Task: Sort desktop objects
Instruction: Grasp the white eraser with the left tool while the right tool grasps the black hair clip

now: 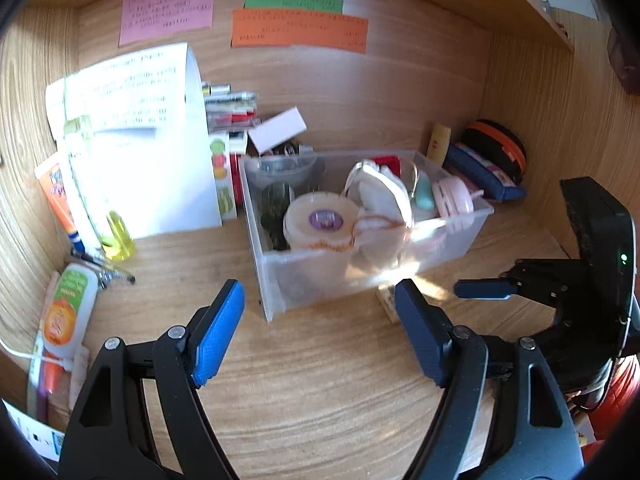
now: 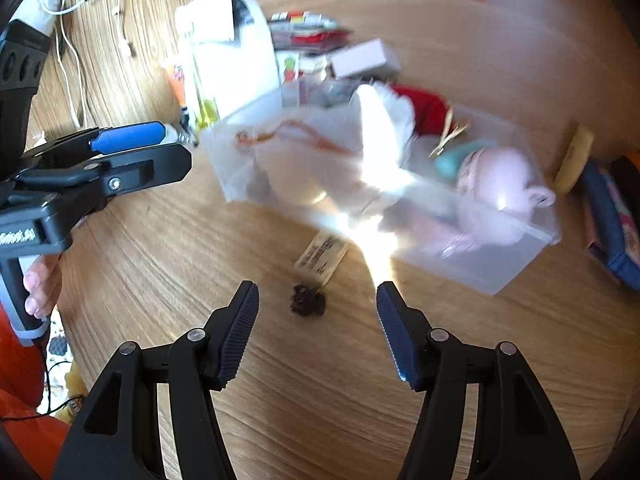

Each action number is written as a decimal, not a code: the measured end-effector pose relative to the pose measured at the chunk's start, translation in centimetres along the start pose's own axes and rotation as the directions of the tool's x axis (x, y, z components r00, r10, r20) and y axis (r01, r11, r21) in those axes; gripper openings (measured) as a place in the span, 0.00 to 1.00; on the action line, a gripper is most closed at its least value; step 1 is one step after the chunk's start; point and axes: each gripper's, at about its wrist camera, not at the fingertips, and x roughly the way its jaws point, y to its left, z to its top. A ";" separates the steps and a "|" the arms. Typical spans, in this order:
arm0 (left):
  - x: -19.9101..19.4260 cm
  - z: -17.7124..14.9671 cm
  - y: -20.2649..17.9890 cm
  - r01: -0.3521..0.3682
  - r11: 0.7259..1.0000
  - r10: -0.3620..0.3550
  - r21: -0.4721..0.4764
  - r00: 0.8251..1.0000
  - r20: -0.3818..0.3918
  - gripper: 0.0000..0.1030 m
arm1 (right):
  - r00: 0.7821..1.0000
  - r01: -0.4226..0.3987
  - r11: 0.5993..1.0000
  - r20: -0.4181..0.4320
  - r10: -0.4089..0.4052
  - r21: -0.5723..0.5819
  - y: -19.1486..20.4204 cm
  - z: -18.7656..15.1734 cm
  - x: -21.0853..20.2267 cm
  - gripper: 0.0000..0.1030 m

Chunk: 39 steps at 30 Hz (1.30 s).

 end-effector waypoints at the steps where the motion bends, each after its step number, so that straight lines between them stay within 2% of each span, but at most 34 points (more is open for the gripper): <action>1: 0.2 -0.3 0.0 0.000 1.000 0.000 -0.001 1.000 -0.010 0.75 | 1.000 -0.003 1.000 -0.009 0.003 0.002 0.1 -0.1 0.4 0.49; 2: 0.4 -0.6 0.0 0.003 1.000 -0.003 -0.001 1.000 -0.022 0.75 | 1.000 -0.007 1.000 -0.024 0.007 -0.002 0.2 -0.1 0.8 0.46; 4: 0.8 -1.0 -0.2 0.010 1.000 -0.010 -0.001 0.999 -0.043 0.75 | 0.999 -0.012 1.000 -0.048 0.012 -0.010 0.4 -0.3 1.4 0.33; 7: 1.4 -1.4 -0.5 0.022 1.000 -0.022 0.001 0.997 -0.067 0.75 | 0.997 -0.016 1.000 -0.077 0.014 -0.023 0.8 -0.3 2.3 0.20; 9: 2.0 -1.5 -0.8 0.036 0.999 -0.036 -0.001 0.995 -0.088 0.75 | 0.997 0.001 0.999 -0.082 -0.004 -0.036 1.0 -0.3 2.6 0.17; 15: 4.2 -1.5 -2.4 0.069 0.998 -0.067 0.012 0.987 -0.145 0.75 | 0.999 0.003 1.000 -0.046 -0.004 -0.028 0.4 -0.7 1.6 0.17; 19: 5.7 -1.2 -3.8 0.084 0.996 -0.079 0.021 0.981 -0.175 0.74 | 1.000 0.012 1.000 -0.002 -0.012 0.029 -2.2 -1.1 -0.1 0.17; 25: 7.9 -0.7 -5.8 0.088 0.995 -0.077 0.038 0.970 -0.229 0.53 | 0.998 -0.001 0.988 0.064 -0.008 0.151 -5.9 -1.8 -2.4 0.17; 28: 8.8 -0.7 -6.8 0.078 0.995 -0.062 0.054 0.966 -0.252 0.50 | 0.997 -0.017 0.984 0.077 0.004 0.179 -6.6 -1.6 -2.3 0.17; 35: 10.4 -0.2 -7.7 0.038 0.998 -0.022 0.056 0.964 -0.264 0.46 | 0.991 -0.049 0.992 0.127 0.034 0.117 -5.5 -1.7 -3.4 0.17; 37: 10.6 -0.2 -8.0 0.020 0.997 -0.001 0.075 0.967 -0.254 0.35 | 0.991 -0.055 0.992 0.130 0.041 0.110 -5.4 -1.4 -3.3 0.17; 39: 10.7 -0.3 -8.3 0.013 0.995 0.011 0.096 0.969 -0.247 0.29 | 0.990 -0.067 0.991 0.135 0.051 0.116 -5.5 -1.4 -3.3 0.17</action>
